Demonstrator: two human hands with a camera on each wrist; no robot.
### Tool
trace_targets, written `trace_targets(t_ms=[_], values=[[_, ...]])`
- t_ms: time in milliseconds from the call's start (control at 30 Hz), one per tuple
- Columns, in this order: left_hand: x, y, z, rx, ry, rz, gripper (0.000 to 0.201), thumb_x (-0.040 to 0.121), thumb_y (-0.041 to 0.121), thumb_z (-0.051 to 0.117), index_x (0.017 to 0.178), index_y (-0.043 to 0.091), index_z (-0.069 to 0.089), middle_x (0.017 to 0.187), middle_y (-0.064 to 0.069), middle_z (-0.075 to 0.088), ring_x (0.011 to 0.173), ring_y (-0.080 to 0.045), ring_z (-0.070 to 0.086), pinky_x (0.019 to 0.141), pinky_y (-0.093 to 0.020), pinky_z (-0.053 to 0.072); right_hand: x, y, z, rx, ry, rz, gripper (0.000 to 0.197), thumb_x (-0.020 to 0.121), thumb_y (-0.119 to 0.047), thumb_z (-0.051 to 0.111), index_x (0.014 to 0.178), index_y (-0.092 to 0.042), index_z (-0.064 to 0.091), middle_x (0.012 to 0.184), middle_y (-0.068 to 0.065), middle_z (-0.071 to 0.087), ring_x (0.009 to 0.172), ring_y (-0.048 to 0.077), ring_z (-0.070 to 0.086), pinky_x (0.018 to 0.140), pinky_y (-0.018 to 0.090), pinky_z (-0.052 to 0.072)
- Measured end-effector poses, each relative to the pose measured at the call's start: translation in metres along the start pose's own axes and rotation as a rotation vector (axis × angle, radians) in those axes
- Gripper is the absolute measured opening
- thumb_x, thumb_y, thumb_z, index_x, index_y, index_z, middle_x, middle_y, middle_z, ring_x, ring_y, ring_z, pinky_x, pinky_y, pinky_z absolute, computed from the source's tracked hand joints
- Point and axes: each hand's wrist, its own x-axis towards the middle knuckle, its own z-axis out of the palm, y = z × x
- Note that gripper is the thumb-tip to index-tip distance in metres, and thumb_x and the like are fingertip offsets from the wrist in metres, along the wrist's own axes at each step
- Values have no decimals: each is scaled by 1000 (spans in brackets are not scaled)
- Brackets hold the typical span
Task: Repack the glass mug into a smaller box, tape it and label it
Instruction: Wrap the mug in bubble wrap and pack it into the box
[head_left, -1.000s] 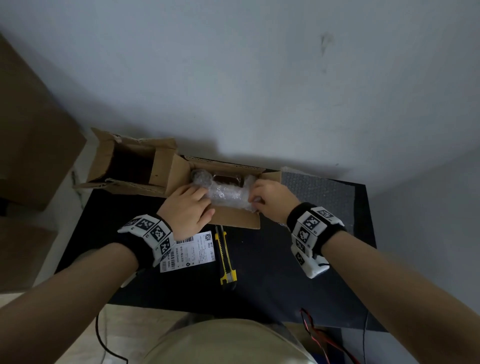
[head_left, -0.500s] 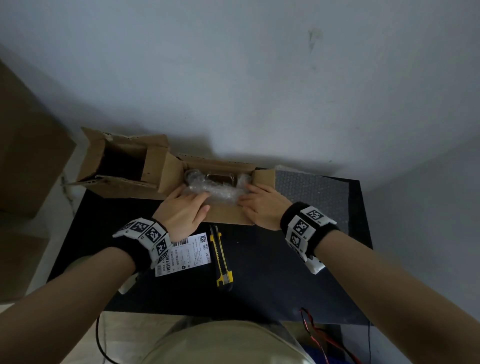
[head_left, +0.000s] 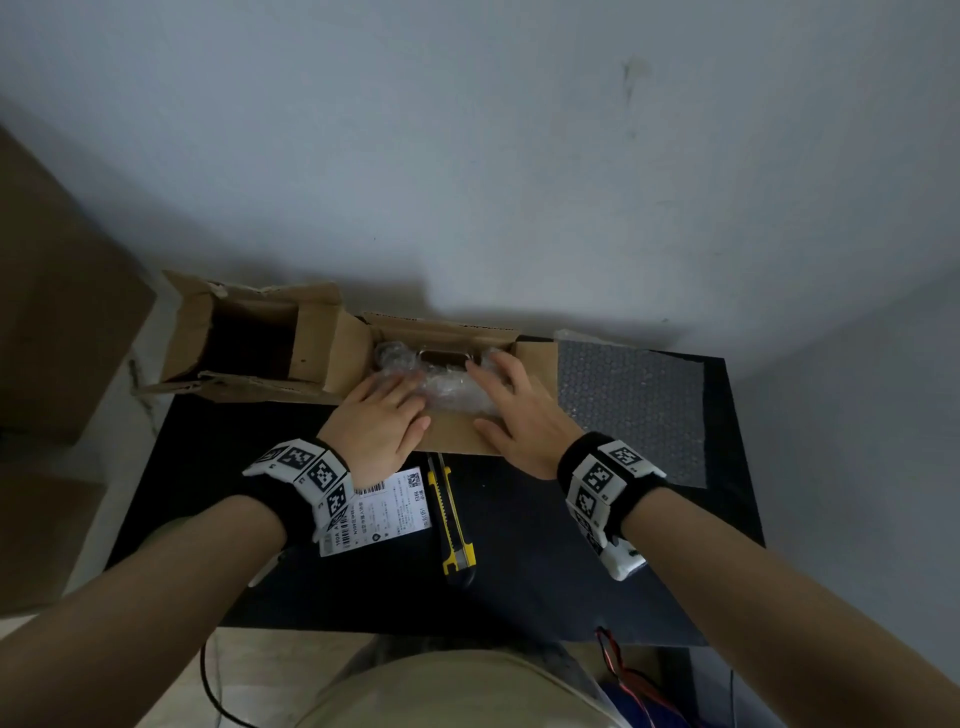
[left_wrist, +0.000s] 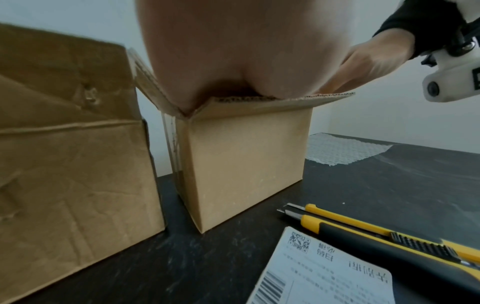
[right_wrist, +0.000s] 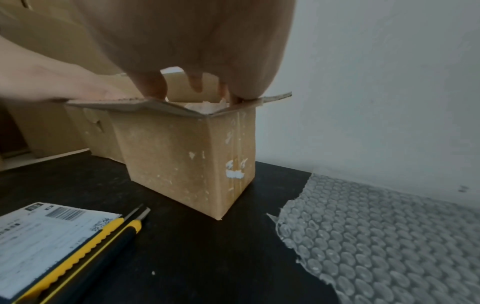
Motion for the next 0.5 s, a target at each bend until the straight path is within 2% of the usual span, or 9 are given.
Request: trace_targets(t_ms=[67, 133, 233, 400, 500], values=[[1, 1, -1, -13, -6, -1, 73, 89, 47, -3, 126, 18, 53, 147, -3, 39, 139, -21, 30, 115, -39, 14, 2, 0, 3, -89, -52, -22, 53, 99, -38, 38, 148, -20, 26, 156, 3, 22, 145, 22, 15, 116, 40, -5], [1, 1, -3, -33, -24, -5, 74, 87, 48, -4, 125, 19, 52, 146, -4, 36, 136, -22, 32, 115, -39, 17, 1, 3, 5, -102, -87, -27, 49, 101, -38, 31, 147, -22, 29, 156, -3, 25, 147, 15, 10, 112, 36, -14], [0, 1, -7, -32, -25, 0, 74, 86, 51, -3, 124, 18, 52, 134, -6, 40, 125, -22, 42, 110, -38, 27, 2, 5, 8, -113, -107, -1, 46, 102, -37, 26, 146, -23, 32, 155, -7, 27, 147, 11, 7, 112, 34, -15], [4, 0, -7, -22, -64, -6, 82, 81, 51, -10, 134, 18, 44, 138, -3, 40, 132, -20, 35, 115, -36, 18, 6, 6, 8, -230, -187, 28, 51, 102, -43, 16, 149, -25, 22, 157, -9, 17, 146, 10, -1, 113, 36, -16], [1, 3, -6, 12, -45, -17, 80, 83, 52, -9, 136, 19, 41, 139, -6, 37, 130, -22, 39, 113, -36, 21, 3, 3, 7, -273, -204, 16, 52, 102, -44, 16, 150, -25, 20, 158, -8, 16, 147, 11, 1, 114, 38, -13]])
